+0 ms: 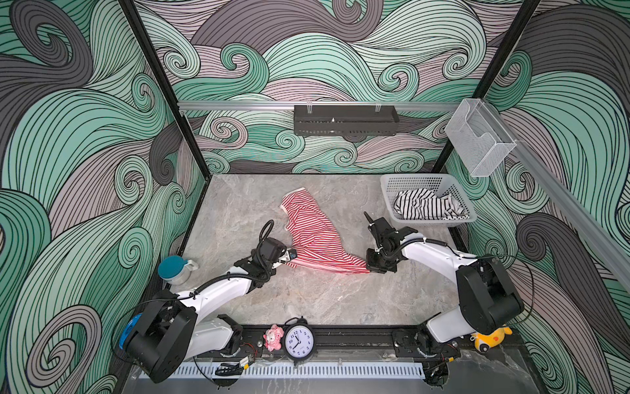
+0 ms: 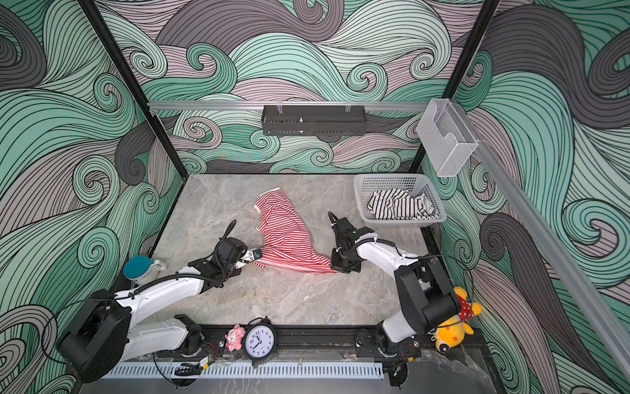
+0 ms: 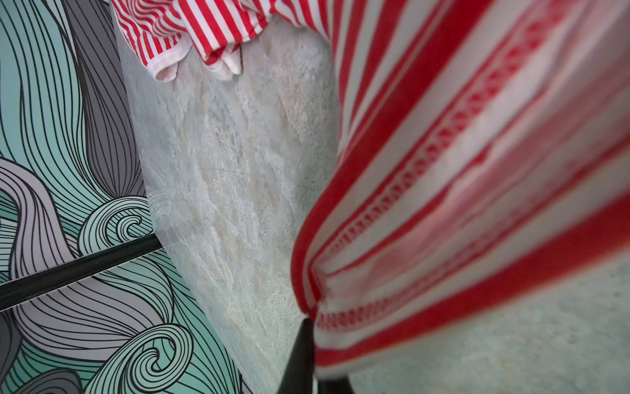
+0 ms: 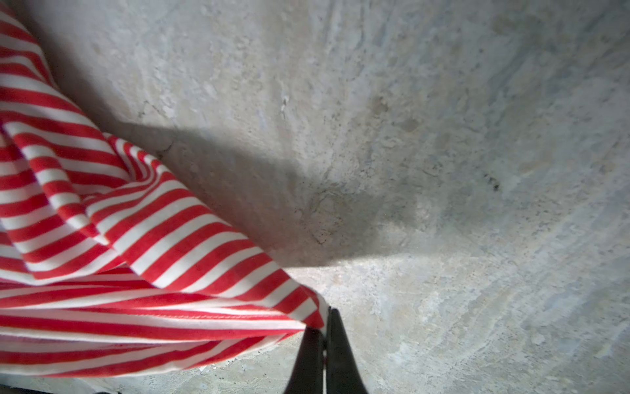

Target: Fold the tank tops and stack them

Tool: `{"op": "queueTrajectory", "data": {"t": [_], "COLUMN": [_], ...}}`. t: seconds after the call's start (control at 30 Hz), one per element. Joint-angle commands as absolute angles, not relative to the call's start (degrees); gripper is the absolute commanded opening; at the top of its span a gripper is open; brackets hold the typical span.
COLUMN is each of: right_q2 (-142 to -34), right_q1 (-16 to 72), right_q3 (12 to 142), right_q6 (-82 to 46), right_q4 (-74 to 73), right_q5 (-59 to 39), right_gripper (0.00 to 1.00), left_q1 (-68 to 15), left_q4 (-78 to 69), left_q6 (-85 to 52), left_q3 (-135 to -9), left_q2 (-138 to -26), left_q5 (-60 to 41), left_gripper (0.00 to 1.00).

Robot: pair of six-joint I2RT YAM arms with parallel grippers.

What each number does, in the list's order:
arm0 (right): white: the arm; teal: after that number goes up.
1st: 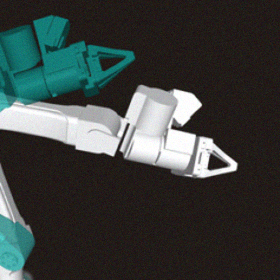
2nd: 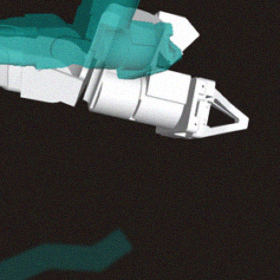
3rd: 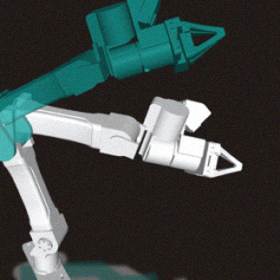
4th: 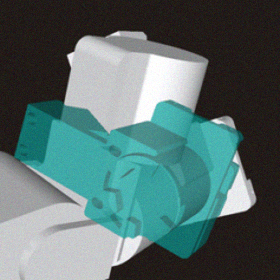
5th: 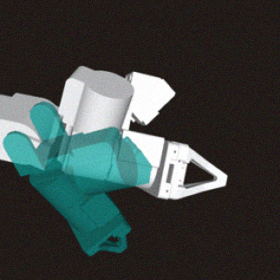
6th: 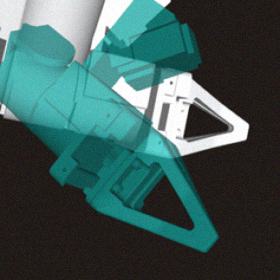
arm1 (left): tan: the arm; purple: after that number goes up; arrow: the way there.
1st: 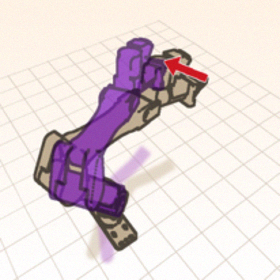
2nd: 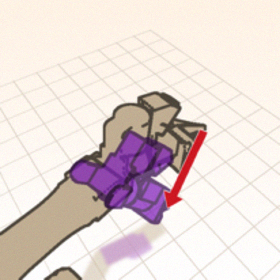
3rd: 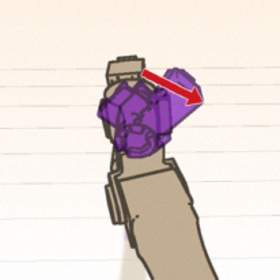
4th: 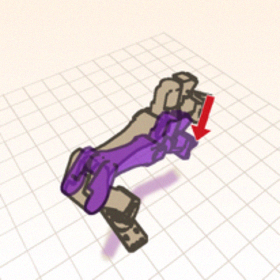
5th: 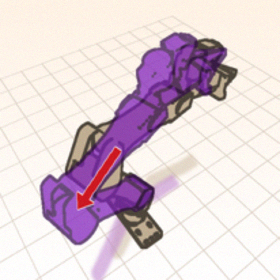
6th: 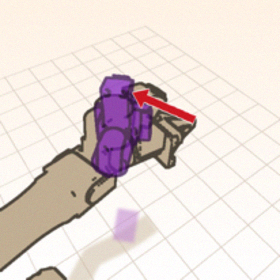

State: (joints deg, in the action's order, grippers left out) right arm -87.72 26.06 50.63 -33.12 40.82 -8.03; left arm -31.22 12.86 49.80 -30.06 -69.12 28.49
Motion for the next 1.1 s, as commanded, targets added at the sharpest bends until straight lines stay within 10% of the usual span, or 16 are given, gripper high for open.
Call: {"op": "queueTrajectory", "data": {"t": [0.0, 0.23, 0.57, 1.07], "right_q2": [-88.69, -88.61, -88.81, -88.11], "right_q1": [25.99, 26.19, 27.32, 28.74], "right_q3": [50.62, 50.11, 48.60, 46.93], "right_q6": [-33.14, -33.64, -34.87, -36.90], "right_q4": [40.44, 39.03, 36.41, 34.24], "right_q5": [-9.73, -11.33, -12.46, -12.80], "right_gripper": [0.00, 0.00, 0.00, 0.00], "left_q1": [-30.91, -19.78, -9.73, -4.83], "left_q4": [24.30, 42.34, 47.90, 50.01], "left_q6": [43.28, 32.34, 26.60, 24.68], "left_q3": [-37.97, -53.19, -56.55, -60.69], "left_q2": [-67.13, -66.26, -80.55, -96.20], "left_q5": [23.54, 3.31, -11.16, -22.66], "left_gripper": [0.27, 0.52, 0.35, 0.37]}}
